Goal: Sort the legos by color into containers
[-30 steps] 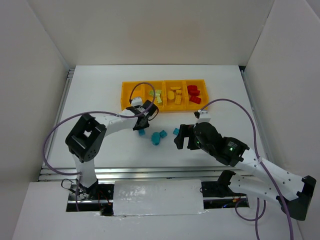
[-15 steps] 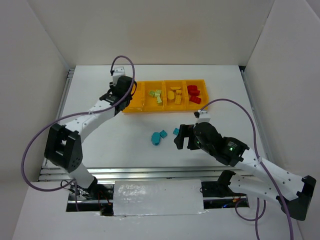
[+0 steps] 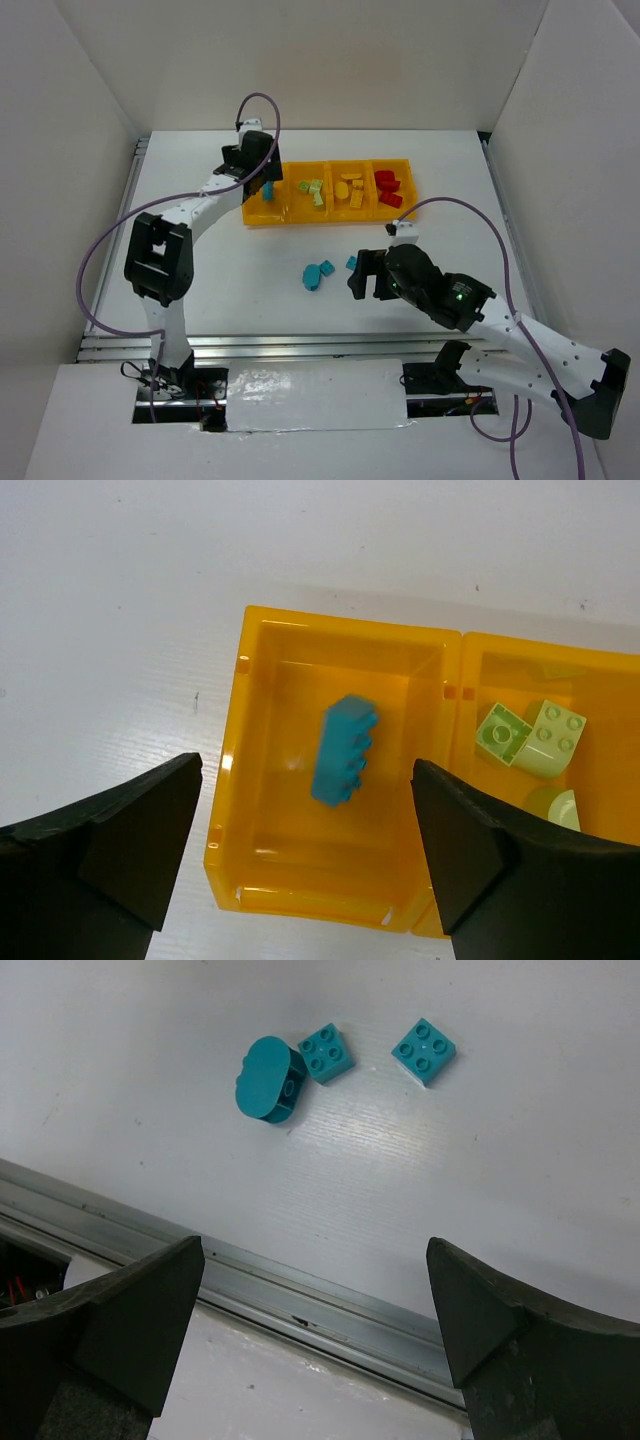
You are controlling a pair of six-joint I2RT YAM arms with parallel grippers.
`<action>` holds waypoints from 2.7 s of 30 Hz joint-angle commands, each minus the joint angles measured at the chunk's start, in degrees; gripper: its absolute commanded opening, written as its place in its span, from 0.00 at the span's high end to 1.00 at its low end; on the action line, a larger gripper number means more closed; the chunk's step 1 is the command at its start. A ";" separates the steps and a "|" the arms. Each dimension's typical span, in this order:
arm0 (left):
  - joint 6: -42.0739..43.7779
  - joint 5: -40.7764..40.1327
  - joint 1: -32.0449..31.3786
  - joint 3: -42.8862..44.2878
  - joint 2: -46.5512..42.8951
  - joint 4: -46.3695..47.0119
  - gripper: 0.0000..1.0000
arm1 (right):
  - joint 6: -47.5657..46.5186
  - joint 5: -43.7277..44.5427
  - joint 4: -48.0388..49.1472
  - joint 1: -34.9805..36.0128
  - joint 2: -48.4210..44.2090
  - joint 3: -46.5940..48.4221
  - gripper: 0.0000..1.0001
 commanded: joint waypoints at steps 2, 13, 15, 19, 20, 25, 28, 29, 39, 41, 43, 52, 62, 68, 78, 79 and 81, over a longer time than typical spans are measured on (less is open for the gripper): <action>-2.91 -1.69 0.04 1.74 -2.73 -2.66 0.01 | -0.81 0.34 0.22 0.46 0.57 1.85 0.00; -11.01 5.43 -18.66 -25.50 -30.67 -6.63 0.01 | 5.08 8.86 -3.47 0.19 -1.36 2.90 0.00; -14.60 3.93 -25.17 -27.78 -31.04 -8.48 0.00 | 5.96 9.92 -3.82 0.11 -2.33 2.82 0.00; -20.76 2.00 -30.63 -29.02 -27.10 -11.12 0.01 | 6.40 8.52 -3.12 0.11 -2.86 2.29 0.00; -21.90 0.26 -31.94 -28.94 -25.96 -11.55 0.01 | 6.40 8.43 -3.12 0.02 -2.60 2.20 0.00; -22.79 -0.55 -34.24 -28.76 -19.45 -9.80 0.02 | 6.23 6.41 -1.98 0.11 -3.03 0.62 0.00; -22.27 -0.73 -34.24 -28.93 -17.86 -7.78 0.02 | 5.61 5.97 -1.28 0.19 -3.38 -0.17 0.00; -22.09 -0.55 -34.24 -28.67 -17.42 -7.34 0.02 | 5.35 5.97 -1.36 0.11 -3.38 -0.17 0.00; -23.14 -1.17 -34.24 -25.33 -8.55 -8.92 0.10 | 4.56 6.32 -1.98 0.11 -4.00 -0.17 0.00; -23.23 -1.25 -34.24 -25.51 -7.93 -8.39 0.14 | 4.47 6.32 -1.98 0.11 -4.17 -0.08 0.00; -23.32 -1.61 -34.24 -25.42 -7.75 -8.39 0.19 | 4.29 6.41 -2.07 0.11 -4.18 -0.08 0.00; -21.03 -3.01 -33.45 -27.18 -8.37 -5.67 0.61 | 3.94 6.32 -1.98 0.11 -3.91 0.44 0.00; -21.12 -9.95 -31.17 -32.45 -21.19 -8.65 1.00 | 3.41 6.32 -1.72 0.11 -3.39 0.88 0.00; -15.87 -8.56 -22.39 -31.66 -26.73 -7.97 0.98 | 3.41 5.88 -0.84 0.11 -2.77 0.45 0.00; -6.72 -1.09 -5.51 -9.09 -8.41 -6.63 0.91 | 2.97 3.95 0.48 0.11 -0.84 0.45 0.00; -6.53 -0.99 -4.72 -4.55 -6.37 -7.16 0.90 | 2.97 3.60 0.48 0.11 -0.57 0.53 0.00; -6.53 -0.29 -3.84 0.13 -0.41 -10.14 0.80 | 2.97 3.16 0.39 0.20 -0.40 0.71 0.00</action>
